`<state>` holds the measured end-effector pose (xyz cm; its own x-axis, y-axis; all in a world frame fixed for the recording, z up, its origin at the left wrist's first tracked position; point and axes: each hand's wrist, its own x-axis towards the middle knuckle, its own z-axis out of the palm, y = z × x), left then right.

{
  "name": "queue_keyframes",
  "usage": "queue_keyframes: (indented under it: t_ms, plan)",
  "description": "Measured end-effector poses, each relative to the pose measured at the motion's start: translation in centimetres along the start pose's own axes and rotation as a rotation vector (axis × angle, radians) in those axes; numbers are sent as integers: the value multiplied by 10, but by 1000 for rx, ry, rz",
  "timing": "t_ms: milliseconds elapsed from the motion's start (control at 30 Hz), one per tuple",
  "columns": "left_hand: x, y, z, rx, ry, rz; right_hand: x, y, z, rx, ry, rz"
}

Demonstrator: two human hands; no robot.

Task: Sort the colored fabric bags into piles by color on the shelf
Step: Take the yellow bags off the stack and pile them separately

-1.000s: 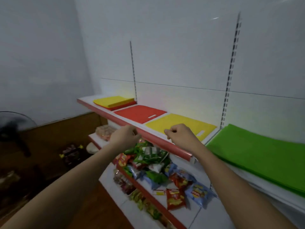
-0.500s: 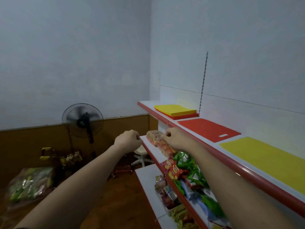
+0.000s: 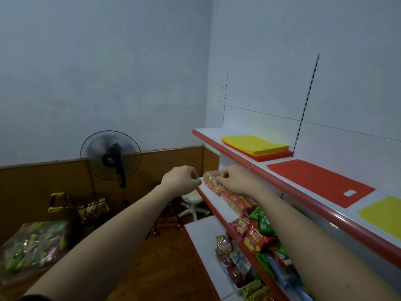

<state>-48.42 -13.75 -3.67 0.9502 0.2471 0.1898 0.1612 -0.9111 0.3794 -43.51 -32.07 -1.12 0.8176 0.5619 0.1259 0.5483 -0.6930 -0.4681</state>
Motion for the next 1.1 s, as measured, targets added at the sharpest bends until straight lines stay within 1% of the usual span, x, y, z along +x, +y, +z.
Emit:
queue_keyframes:
  t_ms: [267, 467, 667, 833, 967, 1033, 1100]
  plan:
    - [99, -39, 10, -61, -13, -27, 104, 25, 3, -50, 16, 25]
    - [169, -60, 11, -65, 49, -7, 182, 36, 8, -65, 77, 11]
    - [239, -92, 10, -67, 53, 15, 258, 34, 24, -66, 65, 16]
    - [304, -123, 10, -94, 50, 101, 315, 29, 38, -64, 73, 56]
    - [357, -147, 10, -105, -10, 201, 360, 29, 48, -50, 12, 145]
    - [383, -157, 11, -125, -27, 256, 381, 32, 50, -17, 42, 181]
    - [406, -164, 13, -164, -34, 295, 396, 36, 50, 39, 114, 217]
